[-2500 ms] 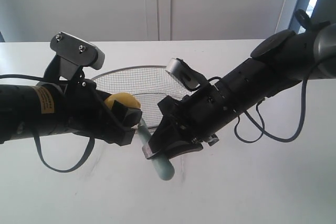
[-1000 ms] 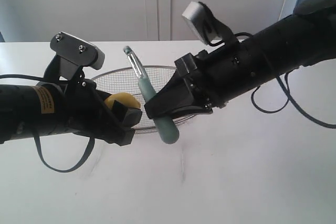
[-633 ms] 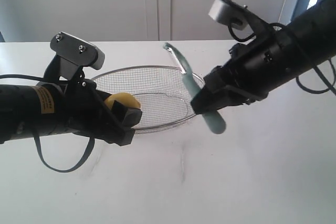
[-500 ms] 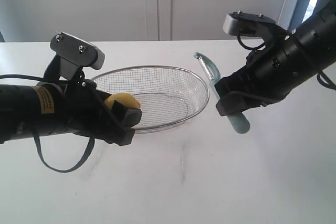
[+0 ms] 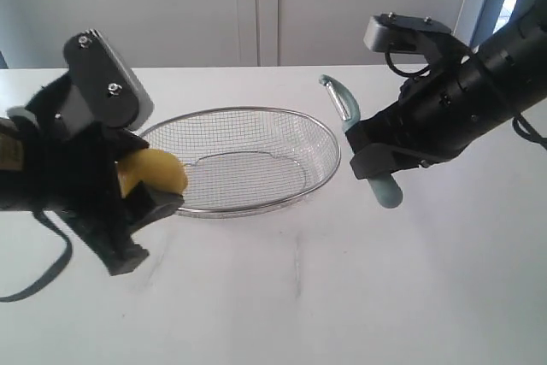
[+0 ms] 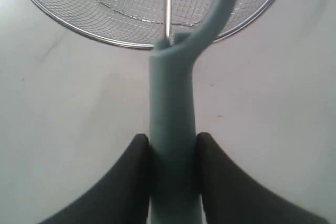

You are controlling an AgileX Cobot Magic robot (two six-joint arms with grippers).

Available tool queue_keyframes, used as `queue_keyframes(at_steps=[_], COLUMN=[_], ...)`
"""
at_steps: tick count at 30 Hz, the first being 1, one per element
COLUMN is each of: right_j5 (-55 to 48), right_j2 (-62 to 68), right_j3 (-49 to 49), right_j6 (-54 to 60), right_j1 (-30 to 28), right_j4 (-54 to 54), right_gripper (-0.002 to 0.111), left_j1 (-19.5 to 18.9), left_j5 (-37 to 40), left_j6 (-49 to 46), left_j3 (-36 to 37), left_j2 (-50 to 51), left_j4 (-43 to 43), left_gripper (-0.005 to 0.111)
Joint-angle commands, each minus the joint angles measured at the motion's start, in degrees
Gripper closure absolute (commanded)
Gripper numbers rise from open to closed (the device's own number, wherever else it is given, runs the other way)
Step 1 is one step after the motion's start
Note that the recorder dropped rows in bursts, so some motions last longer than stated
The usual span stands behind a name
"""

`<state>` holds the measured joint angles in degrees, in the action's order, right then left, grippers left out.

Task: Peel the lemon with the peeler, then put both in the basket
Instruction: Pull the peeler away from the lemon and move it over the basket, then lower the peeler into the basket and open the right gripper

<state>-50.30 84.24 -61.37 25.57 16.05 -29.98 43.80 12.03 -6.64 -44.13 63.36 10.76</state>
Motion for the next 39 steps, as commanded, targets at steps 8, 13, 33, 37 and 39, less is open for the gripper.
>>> queue_keyframes(at_steps=[8, 13, 33, 37, 39], right_j5=[3.1, 7.7, 5.0, 4.9, 4.2], right_j2=[0.2, 1.6, 29.1, 32.3, 33.8], right_j3=[0.9, 0.6, -28.6, -28.7, -28.7], right_j6=[0.8, 6.9, 0.3, 3.3, 3.3], right_j1=[-0.1, -0.1, 3.7, 6.5, 7.4], right_j4=[0.1, 0.1, -0.2, 0.4, 1.3], right_gripper=[0.108, 0.108, 0.108, 0.108, 0.108], left_j1=[0.3, 0.3, 0.3, 0.3, 0.3], left_j5=[16.4, 14.6, 12.4, 12.4, 12.4], left_j6=[14.4, 14.4, 14.1, 14.1, 14.1], left_j3=[-3.8, -4.0, -4.0, -4.0, -4.0], left_j2=[-3.1, -1.4, -1.1, -1.1, -1.1], left_j4=[12.8, 6.9, 4.2, 4.2, 4.2], left_gripper=[0.107, 0.107, 0.107, 0.107, 0.107])
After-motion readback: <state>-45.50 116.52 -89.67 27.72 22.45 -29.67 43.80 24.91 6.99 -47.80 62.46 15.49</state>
